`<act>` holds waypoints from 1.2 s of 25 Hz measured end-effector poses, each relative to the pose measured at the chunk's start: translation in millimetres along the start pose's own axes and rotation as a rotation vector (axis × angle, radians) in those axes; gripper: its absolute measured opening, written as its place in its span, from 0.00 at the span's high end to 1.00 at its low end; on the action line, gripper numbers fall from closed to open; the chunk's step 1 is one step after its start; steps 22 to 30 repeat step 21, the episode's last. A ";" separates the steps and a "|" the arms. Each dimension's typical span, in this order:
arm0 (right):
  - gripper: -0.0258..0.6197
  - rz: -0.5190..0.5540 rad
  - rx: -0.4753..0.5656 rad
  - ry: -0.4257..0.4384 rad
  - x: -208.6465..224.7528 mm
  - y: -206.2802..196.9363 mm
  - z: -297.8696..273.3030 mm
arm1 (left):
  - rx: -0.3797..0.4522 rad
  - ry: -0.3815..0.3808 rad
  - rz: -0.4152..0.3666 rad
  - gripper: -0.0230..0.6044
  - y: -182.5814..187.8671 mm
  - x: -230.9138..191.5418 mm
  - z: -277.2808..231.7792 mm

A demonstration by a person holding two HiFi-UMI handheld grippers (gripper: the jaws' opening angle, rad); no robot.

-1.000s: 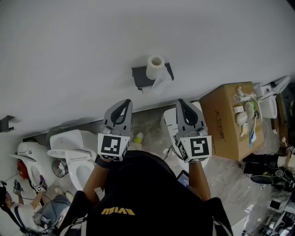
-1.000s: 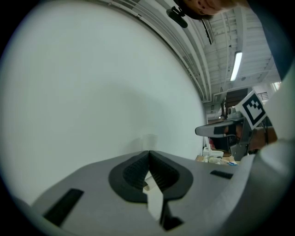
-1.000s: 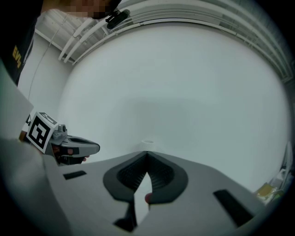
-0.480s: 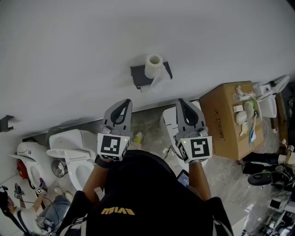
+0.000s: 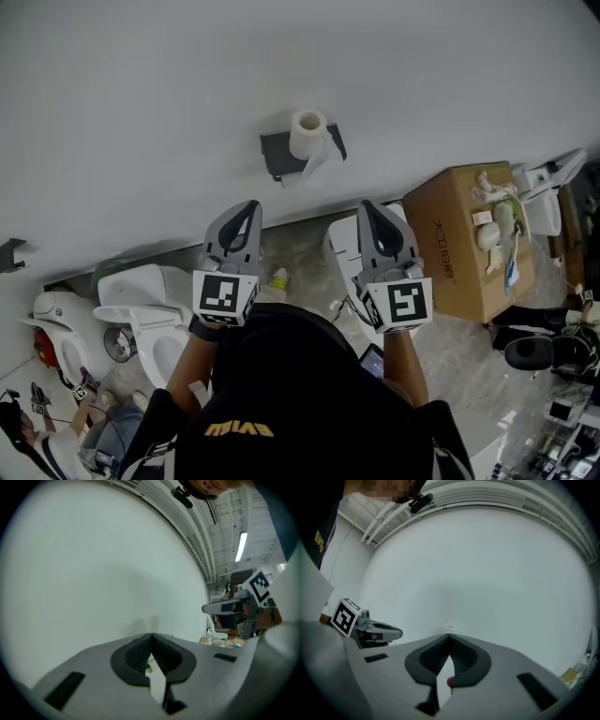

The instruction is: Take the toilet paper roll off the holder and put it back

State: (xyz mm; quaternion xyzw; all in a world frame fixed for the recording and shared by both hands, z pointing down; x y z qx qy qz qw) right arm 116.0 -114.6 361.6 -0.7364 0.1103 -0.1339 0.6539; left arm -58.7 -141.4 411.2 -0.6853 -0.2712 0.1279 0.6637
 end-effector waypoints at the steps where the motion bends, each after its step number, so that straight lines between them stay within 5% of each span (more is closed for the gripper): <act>1: 0.97 0.004 -0.004 0.003 0.3 -0.9 -0.6 | -0.003 0.001 -0.002 0.95 -1.2 -0.9 -0.3; 30: 0.97 0.014 -0.038 0.034 12.5 -9.9 -15.1 | -0.023 0.003 -0.006 0.95 -13.1 2.1 -5.2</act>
Point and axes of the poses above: the fingertips, and each gripper's own axes: z backward along the fingers, x to its right, y out of its top, the point moved 1 cm from there along z, backward along the fingers, and after that the axes turned 10 degrees about -z, right-handed, at the moved point
